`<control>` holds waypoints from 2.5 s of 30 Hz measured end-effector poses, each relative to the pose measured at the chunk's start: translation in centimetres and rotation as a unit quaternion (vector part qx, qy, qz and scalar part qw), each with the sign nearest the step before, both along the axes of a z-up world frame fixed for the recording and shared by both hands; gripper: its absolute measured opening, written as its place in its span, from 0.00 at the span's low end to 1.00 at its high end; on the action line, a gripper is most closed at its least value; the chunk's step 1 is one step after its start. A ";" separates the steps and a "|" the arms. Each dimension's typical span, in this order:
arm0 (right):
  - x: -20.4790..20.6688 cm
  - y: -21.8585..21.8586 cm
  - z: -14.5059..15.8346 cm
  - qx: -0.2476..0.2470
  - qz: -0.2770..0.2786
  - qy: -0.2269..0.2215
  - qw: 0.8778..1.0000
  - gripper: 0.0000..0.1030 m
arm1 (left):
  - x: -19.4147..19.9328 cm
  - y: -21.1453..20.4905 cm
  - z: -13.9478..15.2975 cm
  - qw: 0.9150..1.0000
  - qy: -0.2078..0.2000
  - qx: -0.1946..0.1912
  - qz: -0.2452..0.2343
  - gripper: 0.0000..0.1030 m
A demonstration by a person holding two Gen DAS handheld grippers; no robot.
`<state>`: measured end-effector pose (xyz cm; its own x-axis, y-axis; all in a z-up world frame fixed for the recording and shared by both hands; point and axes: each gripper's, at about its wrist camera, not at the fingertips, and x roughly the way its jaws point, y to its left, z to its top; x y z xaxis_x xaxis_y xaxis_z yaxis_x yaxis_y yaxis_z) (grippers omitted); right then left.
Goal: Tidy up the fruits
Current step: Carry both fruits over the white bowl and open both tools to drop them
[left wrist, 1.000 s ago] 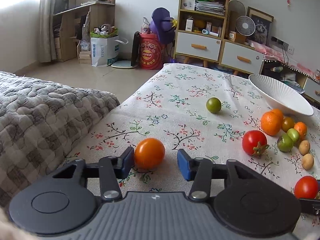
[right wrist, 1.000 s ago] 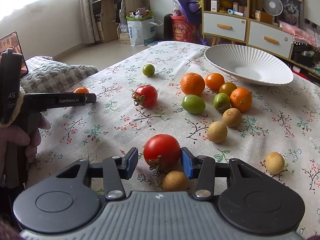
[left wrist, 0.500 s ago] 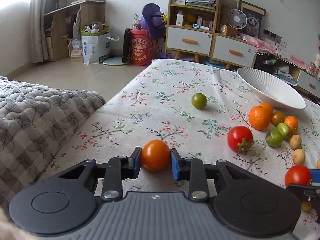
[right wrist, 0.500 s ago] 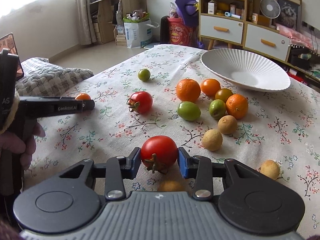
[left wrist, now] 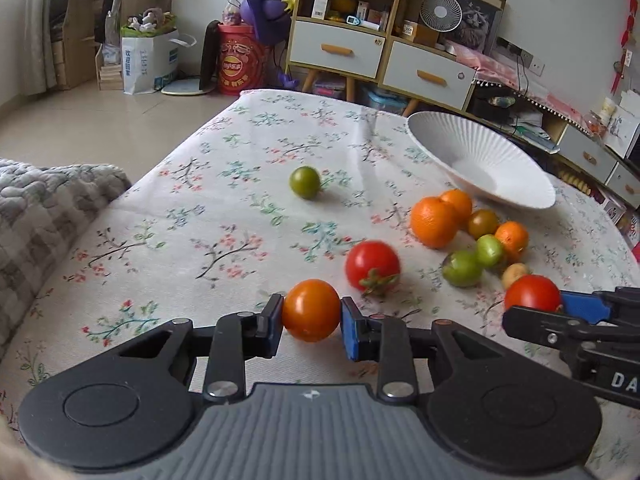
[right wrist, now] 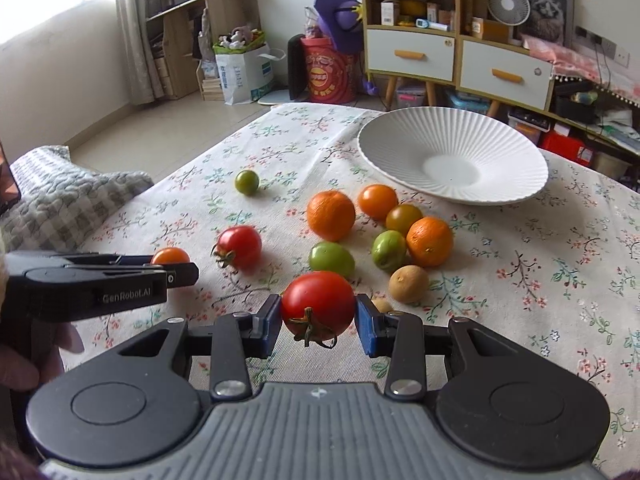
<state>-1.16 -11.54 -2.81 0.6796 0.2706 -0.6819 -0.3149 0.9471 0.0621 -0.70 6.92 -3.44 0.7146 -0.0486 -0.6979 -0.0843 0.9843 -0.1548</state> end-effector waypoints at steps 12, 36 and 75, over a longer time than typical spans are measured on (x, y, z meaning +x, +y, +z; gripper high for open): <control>4.7 -3.0 2.8 0.019 -0.059 0.002 0.998 0.35 | 3.7 -5.2 3.4 0.996 -0.025 0.009 -0.080 0.27; 12.6 -8.7 0.8 0.127 -0.115 0.042 0.984 0.35 | 13.5 -10.0 1.2 0.984 -0.043 0.003 -0.171 0.27; 8.5 -9.5 3.9 0.093 -0.067 0.006 0.993 0.74 | 10.8 -10.4 3.0 0.976 -0.035 0.051 -0.209 0.85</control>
